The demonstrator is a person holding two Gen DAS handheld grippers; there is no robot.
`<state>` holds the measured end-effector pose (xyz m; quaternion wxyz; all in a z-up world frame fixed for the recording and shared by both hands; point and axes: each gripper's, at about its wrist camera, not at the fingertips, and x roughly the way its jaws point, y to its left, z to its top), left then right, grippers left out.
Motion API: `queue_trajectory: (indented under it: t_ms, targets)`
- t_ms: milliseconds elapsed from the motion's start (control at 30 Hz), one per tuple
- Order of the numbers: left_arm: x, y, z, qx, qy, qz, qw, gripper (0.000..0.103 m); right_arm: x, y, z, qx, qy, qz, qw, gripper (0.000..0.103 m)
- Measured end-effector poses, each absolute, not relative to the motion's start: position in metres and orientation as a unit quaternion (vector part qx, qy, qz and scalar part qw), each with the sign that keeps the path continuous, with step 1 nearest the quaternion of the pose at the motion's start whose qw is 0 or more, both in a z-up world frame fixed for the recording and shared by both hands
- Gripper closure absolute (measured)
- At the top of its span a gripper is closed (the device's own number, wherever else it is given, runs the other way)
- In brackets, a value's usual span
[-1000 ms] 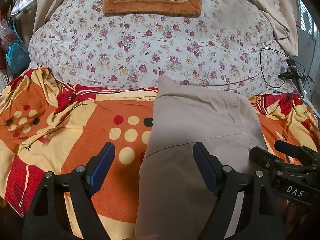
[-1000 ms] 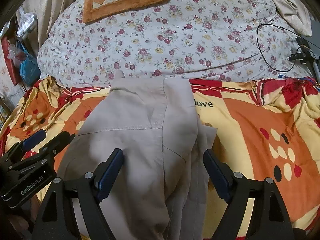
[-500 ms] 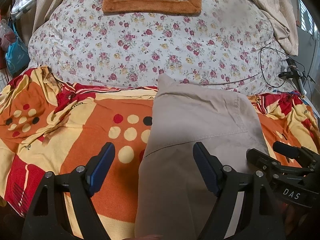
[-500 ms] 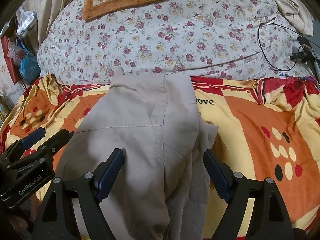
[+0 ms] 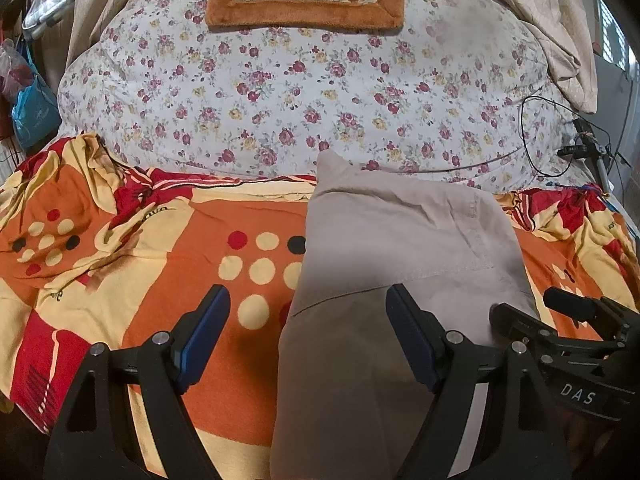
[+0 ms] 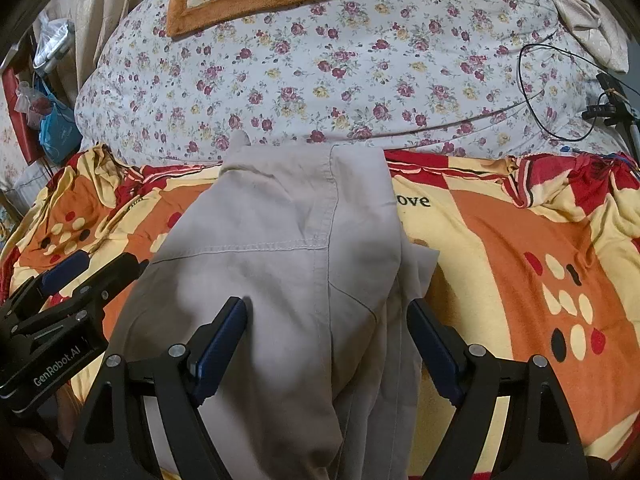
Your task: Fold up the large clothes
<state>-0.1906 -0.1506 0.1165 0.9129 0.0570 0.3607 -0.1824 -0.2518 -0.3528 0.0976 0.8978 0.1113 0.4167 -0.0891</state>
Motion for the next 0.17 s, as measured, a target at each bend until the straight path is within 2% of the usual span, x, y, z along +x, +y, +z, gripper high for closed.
queue_trajectory:
  t_ms: [167]
  targets:
    - [-0.1862,-0.1470,0.1169,0.046,0.371,-0.190,0.908,0.023,-0.2519,-0.3562,0.0978,0.115,0.417,-0.083,0.898,0.019]
